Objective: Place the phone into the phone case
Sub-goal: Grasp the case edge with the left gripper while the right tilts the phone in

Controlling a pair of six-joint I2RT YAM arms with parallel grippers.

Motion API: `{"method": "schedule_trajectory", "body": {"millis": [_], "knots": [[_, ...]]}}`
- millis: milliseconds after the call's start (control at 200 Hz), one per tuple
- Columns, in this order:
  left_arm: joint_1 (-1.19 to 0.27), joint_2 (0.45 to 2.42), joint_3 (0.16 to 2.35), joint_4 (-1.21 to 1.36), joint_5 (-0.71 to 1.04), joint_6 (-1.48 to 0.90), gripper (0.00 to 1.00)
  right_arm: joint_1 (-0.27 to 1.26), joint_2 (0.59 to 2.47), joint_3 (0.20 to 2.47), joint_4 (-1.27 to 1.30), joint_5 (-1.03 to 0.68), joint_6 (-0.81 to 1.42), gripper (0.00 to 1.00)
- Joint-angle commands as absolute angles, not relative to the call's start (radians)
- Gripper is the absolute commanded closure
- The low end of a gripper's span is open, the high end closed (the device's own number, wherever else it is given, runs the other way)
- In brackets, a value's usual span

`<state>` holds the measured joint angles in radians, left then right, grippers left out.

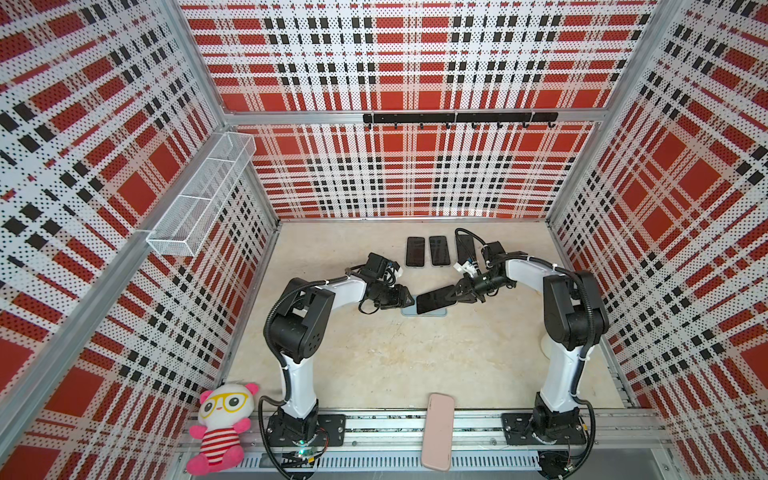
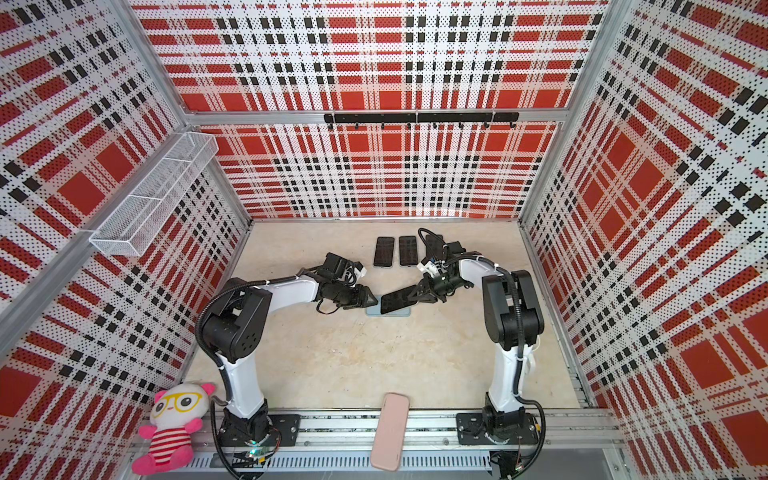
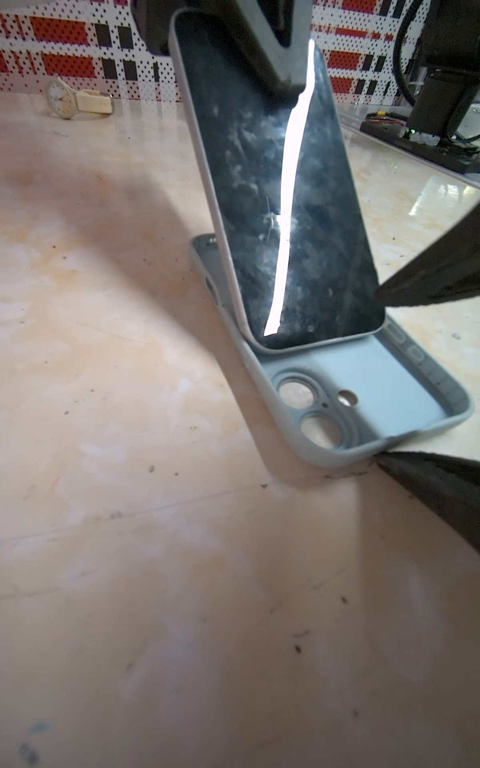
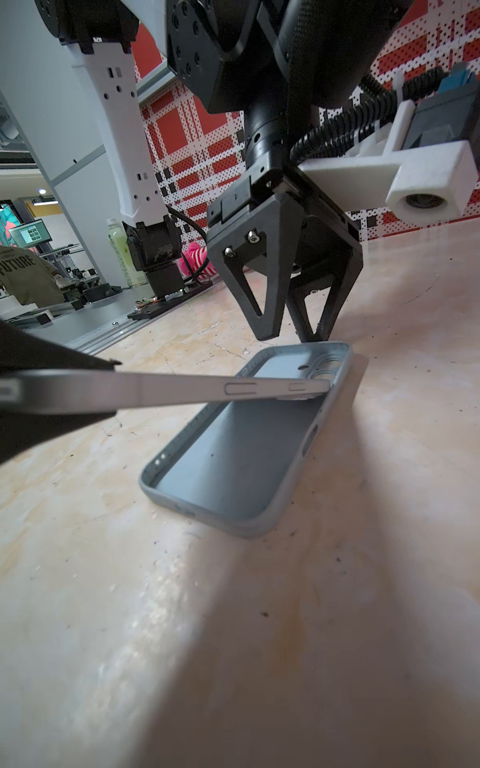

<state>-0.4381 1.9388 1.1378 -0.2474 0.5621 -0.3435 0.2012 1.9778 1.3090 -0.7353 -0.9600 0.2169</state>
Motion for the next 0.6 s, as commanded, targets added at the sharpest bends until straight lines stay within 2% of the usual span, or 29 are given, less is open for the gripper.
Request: {"method": "schedule_trajectory", "body": {"millis": [0, 596], "knots": [[-0.439, 1.972, 1.117, -0.232, 0.594, -0.363, 0.42, 0.214, 1.981, 1.277, -0.618, -1.007, 0.264, 1.00], [-0.443, 1.970, 1.115, -0.224, 0.597, -0.364, 0.44, 0.277, 2.027, 1.224, -0.433, -1.032, 0.379, 1.00]]}}
